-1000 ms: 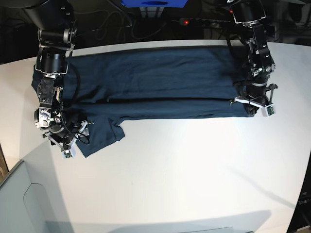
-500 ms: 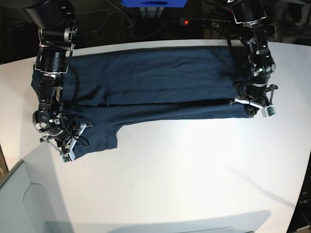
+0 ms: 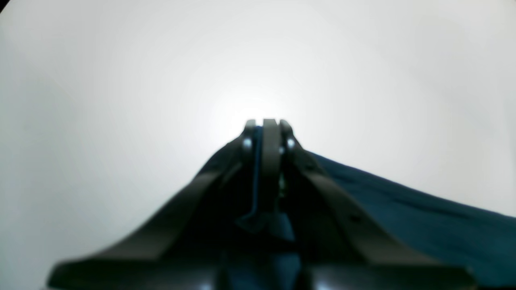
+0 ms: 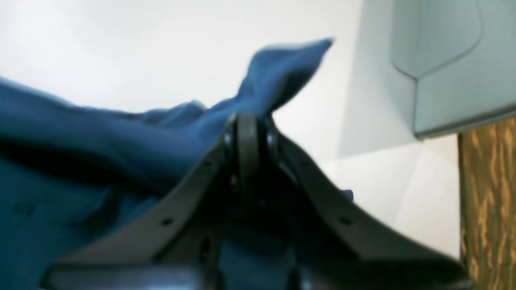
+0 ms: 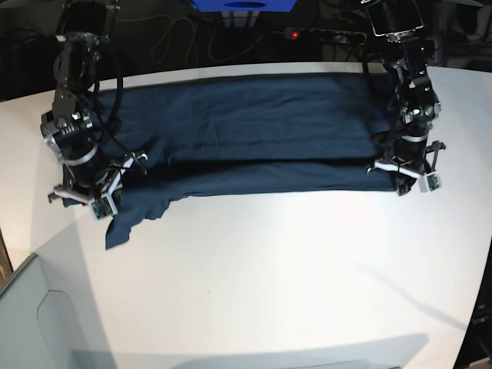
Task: Fold the T-shirt properly
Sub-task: 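Grasp the hanging sleeve with the right gripper and tuck it onto the shirt, then hold the folded strip with both grippers and adjust its edges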
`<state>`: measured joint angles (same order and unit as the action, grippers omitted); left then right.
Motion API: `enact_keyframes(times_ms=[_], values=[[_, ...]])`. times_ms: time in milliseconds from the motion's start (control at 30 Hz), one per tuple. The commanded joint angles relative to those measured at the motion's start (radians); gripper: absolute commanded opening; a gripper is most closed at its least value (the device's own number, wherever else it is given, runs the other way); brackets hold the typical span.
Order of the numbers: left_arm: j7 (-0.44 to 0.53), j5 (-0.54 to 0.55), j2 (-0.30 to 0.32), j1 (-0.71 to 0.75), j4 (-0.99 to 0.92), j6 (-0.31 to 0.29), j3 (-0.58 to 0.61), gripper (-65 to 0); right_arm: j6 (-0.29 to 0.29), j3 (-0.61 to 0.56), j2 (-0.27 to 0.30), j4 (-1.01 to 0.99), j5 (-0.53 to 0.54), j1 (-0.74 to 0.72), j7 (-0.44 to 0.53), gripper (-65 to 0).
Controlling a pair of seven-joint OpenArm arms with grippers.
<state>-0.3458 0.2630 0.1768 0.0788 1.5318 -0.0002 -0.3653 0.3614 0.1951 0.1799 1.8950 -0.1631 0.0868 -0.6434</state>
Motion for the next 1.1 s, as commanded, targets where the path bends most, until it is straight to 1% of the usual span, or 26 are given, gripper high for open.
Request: enact_keyframes(times_ms=[0,100,167,433,567,867,1067], values=[[0.024,0.003,0.010,-0.009,0.020,0.001,-0.004,-65.0,-0.005,0.005,0.010,0.051,0.006,0.012,0.023,-64.8],[0.027,0.003,0.010,0.003,0.020,0.001,-0.004,-65.0,-0.005,0.010,0.011,0.153,0.004,0.094,0.024,-64.8],[0.029,0.005,0.010,0.011,0.026,0.001,-0.004,-65.0,-0.005,0.039,0.011,0.197,0.006,0.149,0.026,-64.8],[0.030,0.005,0.010,0.065,0.106,0.001,-0.005,-65.0,-0.005,0.074,0.010,0.200,0.006,0.265,0.027,-64.8],[0.030,0.005,0.010,0.083,0.103,0.001,-0.005,-65.0,-0.005,0.074,0.010,0.186,0.006,0.281,0.029,-64.8],[0.032,0.005,0.000,0.138,0.089,0.001,-0.005,-65.0,-0.005,0.074,0.014,0.084,0.006,0.273,0.029,-64.8],[0.034,0.006,0.005,0.143,0.042,-0.001,-0.005,-65.0,-0.005,0.074,0.019,0.068,0.000,0.278,0.029,-64.8]])
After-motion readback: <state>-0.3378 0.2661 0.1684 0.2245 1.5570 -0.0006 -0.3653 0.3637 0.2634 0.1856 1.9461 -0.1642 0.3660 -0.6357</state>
